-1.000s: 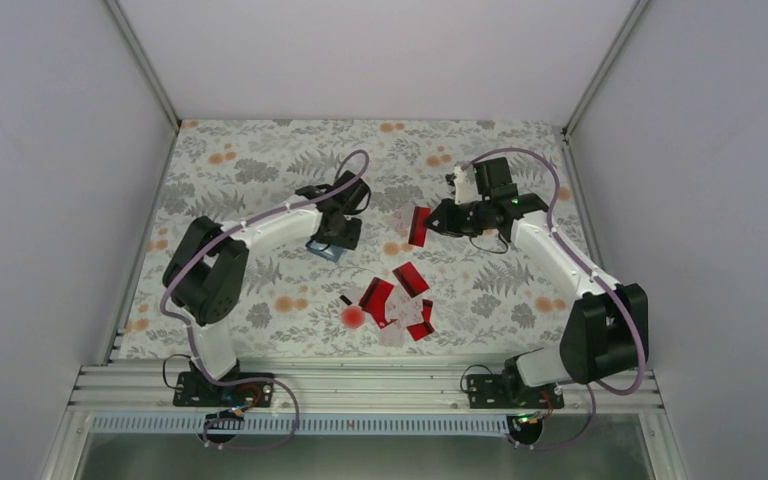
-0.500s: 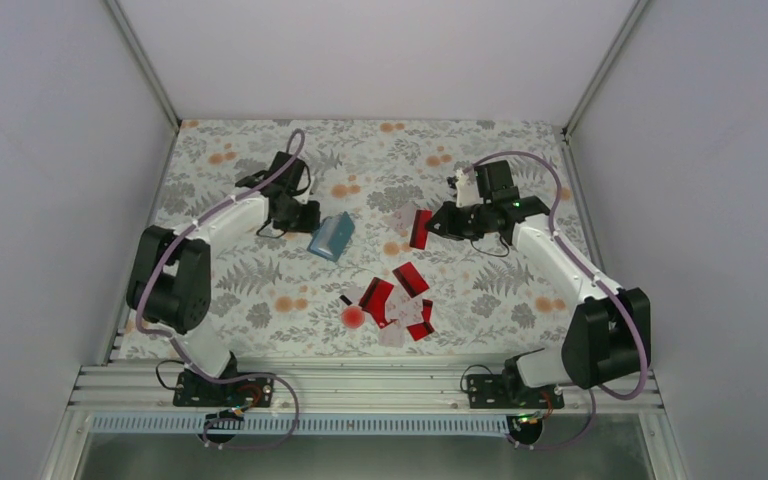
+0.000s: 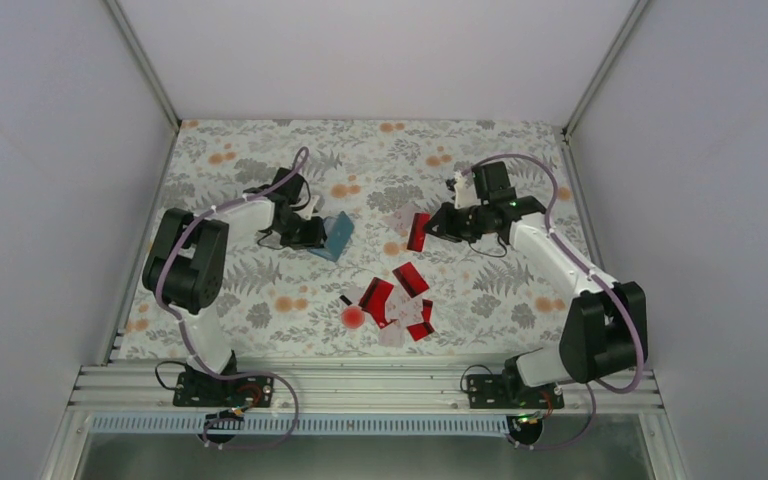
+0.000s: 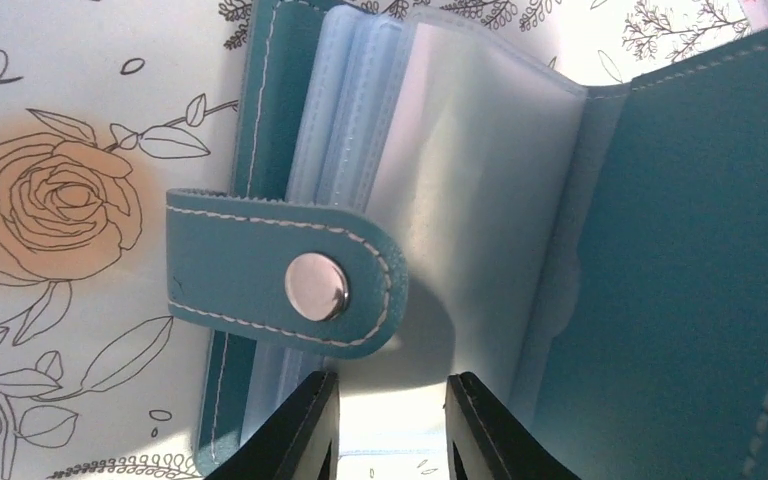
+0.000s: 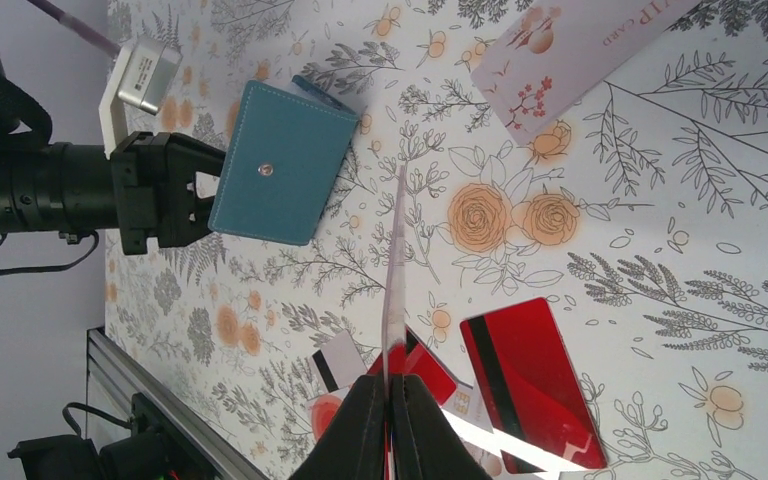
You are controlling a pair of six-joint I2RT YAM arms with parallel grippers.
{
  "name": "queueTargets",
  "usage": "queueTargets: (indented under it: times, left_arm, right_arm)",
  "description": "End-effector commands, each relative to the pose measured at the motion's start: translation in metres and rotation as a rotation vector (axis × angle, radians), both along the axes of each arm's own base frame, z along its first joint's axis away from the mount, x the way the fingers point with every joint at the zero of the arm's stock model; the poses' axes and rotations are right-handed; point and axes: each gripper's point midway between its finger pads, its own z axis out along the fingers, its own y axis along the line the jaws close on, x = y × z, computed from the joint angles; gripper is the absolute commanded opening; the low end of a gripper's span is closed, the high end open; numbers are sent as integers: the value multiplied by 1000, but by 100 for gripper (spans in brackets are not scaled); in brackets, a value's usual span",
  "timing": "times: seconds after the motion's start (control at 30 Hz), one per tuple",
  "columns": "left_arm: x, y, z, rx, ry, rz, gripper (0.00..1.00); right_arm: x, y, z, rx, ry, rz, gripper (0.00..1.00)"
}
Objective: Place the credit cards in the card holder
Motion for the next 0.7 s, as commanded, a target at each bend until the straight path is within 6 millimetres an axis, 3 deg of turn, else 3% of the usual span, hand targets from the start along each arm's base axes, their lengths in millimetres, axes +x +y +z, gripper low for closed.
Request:
queueTargets:
  times: [0.0, 0.23, 0.67]
  left_arm:
    - [6, -4, 3, -21, -13, -25, 31]
    - [13, 4, 12, 25, -43, -14, 41]
    - [4, -3, 1, -13, 7, -50, 45]
  right_arm:
    - [3, 4, -11, 21, 34, -9, 4]
    - [11, 12, -17, 28, 48, 0, 4]
    - [15, 33, -36, 32, 82, 53, 4]
